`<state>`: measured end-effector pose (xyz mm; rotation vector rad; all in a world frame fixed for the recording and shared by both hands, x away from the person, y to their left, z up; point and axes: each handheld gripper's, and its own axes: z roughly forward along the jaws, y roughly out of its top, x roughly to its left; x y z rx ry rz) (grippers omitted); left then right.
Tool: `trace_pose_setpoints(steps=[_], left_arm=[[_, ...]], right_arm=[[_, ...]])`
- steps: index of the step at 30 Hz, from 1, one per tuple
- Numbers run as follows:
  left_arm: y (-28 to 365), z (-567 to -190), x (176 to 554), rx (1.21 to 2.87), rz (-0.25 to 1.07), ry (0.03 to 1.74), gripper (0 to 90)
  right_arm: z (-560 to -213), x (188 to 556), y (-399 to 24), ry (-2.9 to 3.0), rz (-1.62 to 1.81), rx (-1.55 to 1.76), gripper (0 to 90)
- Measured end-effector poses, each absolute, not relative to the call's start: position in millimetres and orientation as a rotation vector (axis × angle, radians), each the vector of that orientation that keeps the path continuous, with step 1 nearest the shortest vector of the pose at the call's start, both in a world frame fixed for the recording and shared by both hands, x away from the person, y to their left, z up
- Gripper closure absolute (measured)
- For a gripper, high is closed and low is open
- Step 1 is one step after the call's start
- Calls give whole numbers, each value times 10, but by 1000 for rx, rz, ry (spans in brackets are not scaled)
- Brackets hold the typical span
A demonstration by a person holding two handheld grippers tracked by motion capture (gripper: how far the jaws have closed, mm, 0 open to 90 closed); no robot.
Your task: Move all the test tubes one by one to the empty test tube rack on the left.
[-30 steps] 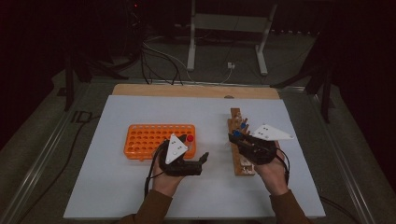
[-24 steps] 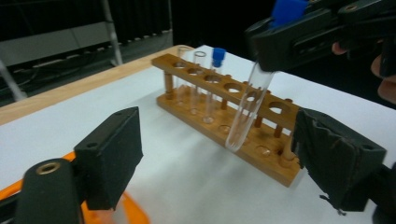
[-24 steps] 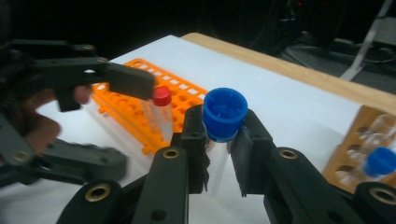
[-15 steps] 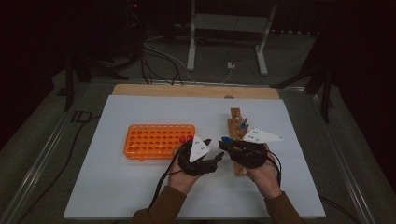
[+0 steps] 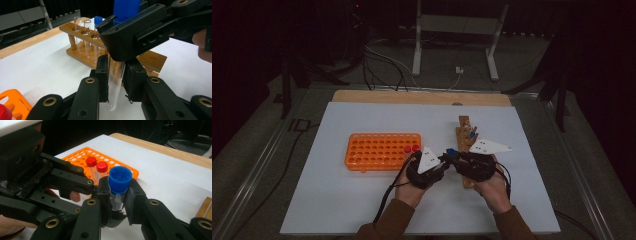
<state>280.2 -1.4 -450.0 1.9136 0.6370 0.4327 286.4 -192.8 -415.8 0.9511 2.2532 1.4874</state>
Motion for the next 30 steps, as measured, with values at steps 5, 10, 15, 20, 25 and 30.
trace_pose_setpoints(steps=[5,10,15,20,25,30], left_arm=[[-7,-4503,2807,1909,433,649,770],[40,-4499,2823,1902,441,671,771],[110,-4490,2823,1889,449,689,771],[195,-4479,2810,1874,455,703,771],[305,-4463,2787,1856,458,714,771],[426,-4460,2760,1848,465,729,771]], right_arm=[[-4154,2866,-1944,2257,1521,928,642],[-4139,2890,-2013,2247,1583,925,427],[-4137,2916,-2074,2212,1576,957,273],[-4167,2954,-2126,2180,1531,1011,152],[-4167,2963,-2170,2162,1520,1021,83],[-4161,2967,-2208,2139,1509,1043,12]])
